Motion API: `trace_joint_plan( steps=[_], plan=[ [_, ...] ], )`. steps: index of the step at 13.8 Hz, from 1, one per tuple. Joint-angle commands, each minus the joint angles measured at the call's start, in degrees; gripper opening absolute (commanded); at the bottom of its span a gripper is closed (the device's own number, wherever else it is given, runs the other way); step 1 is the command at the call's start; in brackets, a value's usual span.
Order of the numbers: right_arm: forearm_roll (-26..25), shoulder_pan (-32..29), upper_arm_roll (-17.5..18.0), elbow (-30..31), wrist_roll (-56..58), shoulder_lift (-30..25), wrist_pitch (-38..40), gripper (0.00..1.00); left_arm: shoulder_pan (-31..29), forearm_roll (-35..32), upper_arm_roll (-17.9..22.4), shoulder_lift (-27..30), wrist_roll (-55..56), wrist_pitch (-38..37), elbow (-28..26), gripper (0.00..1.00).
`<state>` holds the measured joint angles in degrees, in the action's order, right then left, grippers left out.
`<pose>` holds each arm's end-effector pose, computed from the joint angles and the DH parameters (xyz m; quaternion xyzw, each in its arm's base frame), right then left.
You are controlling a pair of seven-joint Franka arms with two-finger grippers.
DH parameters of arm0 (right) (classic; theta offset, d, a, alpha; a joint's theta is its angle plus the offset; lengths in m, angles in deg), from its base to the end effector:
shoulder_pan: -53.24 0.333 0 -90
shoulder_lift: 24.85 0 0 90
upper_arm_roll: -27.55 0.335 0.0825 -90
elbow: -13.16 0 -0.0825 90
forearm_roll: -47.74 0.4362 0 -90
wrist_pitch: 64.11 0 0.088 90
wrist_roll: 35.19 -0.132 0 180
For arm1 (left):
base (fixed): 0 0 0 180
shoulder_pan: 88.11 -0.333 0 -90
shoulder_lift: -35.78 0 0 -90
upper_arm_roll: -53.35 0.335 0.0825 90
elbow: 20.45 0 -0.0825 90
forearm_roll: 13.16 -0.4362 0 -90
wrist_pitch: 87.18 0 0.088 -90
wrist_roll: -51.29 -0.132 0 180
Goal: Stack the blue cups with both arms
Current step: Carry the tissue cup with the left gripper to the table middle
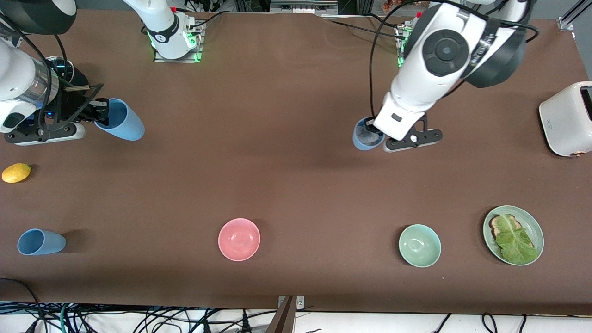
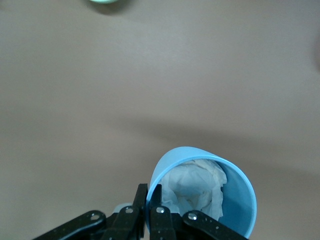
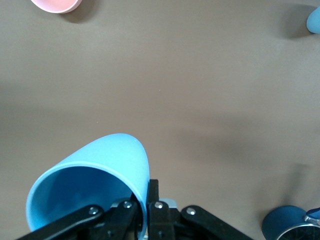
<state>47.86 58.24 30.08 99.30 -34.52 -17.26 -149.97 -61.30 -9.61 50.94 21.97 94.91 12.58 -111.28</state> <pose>0.6304 0.0820 0.5654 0.9951 0.0713 -0.0687 0.0001 0.5906 -0.3360 0.4696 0.9897 0.1320 -0.0551 0.0032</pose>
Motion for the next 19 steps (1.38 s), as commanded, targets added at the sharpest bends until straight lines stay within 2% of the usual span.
trace_joint_plan(
  steps=[1, 9, 15, 19],
  plan=[
    [-0.38, 0.45, 0.11, -2.47, 0.21, 1.28, 1.49, 0.00, 4.99, 0.85, 0.74, -2.88, 9.17, 1.39, 3.82, 0.00],
    [-0.38, 1.24, 0.11, -2.47, -1.10, 2.42, 0.96, 0.00, 12.74, 1.02, 0.74, -10.43, 26.06, 14.40, 3.91, 0.00],
    [-0.47, 2.30, 0.02, -2.39, -1.99, 2.51, 0.96, 0.00, 15.55, 0.67, 1.00, -15.79, 30.91, 22.49, 3.82, 0.00],
    [-0.82, 3.35, 0.02, -2.47, -3.57, 3.12, 0.96, 0.00, 15.82, 0.32, 1.09, -17.82, 31.53, 23.82, 3.82, 0.00]
  ],
)
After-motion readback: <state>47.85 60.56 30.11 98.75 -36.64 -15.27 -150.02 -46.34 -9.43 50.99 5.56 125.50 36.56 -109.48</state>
